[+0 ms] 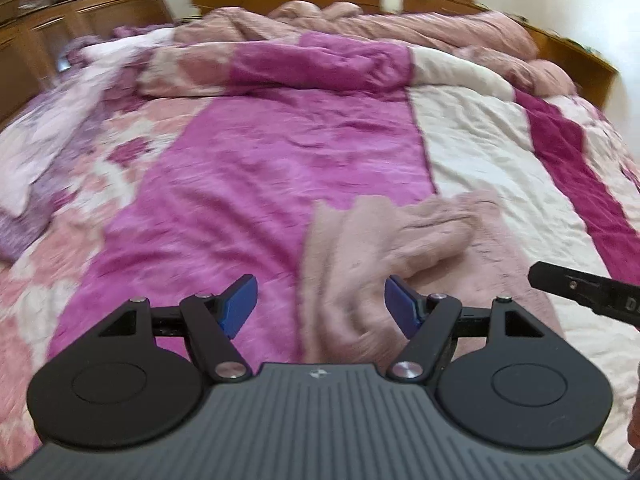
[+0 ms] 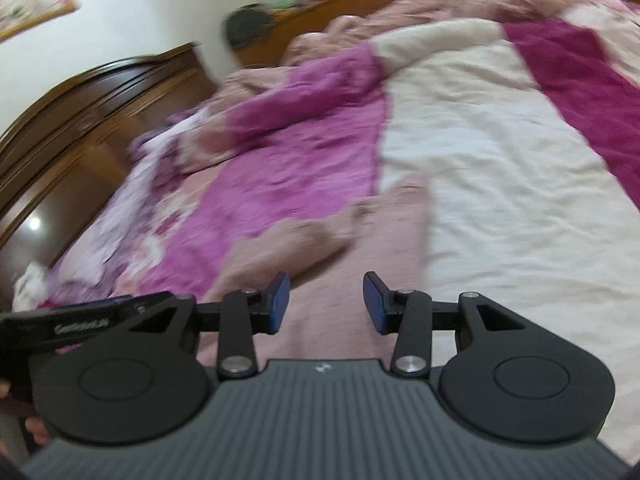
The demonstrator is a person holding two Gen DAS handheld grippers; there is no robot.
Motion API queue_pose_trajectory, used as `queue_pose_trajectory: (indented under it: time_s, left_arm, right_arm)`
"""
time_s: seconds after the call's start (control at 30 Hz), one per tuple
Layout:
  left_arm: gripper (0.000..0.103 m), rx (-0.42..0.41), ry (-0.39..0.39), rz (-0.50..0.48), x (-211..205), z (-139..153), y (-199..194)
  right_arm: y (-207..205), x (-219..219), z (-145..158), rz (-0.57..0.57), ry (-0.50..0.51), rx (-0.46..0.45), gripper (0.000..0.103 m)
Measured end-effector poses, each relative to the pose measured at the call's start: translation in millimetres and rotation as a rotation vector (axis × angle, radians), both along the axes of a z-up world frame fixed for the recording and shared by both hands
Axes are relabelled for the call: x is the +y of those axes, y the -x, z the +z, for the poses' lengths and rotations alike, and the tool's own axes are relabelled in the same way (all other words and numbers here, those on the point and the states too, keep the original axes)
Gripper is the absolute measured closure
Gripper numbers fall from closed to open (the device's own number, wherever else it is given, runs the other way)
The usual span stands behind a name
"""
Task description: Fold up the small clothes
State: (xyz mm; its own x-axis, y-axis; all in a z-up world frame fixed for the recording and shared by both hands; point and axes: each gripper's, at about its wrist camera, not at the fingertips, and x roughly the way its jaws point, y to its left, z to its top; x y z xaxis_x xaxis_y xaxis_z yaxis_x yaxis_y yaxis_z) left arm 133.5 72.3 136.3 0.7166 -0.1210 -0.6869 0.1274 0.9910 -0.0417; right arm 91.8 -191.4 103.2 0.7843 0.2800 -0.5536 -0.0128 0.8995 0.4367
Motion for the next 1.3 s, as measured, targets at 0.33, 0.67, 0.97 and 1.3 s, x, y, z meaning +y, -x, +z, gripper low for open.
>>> queue_pose_trajectory:
  time_s: [0.33,0.67,0.97,1.3]
  left_arm:
    - [0.026,0.073,-0.157,-0.196,-64,-49,-61]
    - [0.089,-0.013,0.016,-0.038,-37,-62,-61]
    - [0.081,-0.015,0.038,0.122,4,-67,-40]
    - [0.047,-0.021,0.096,0.138,23,-67,-11]
  right_arm:
    - [-37,-32,-40,-0.073,-0.048,0.071,0.051]
    - [-52,-17,-58,0.037,-0.102,0.089,0.046]
    - [-40,31,-42,0.167,0.120,-0.005,0.045]
    - [-30,18,-42,0.116,0.060,0.000,0.044]
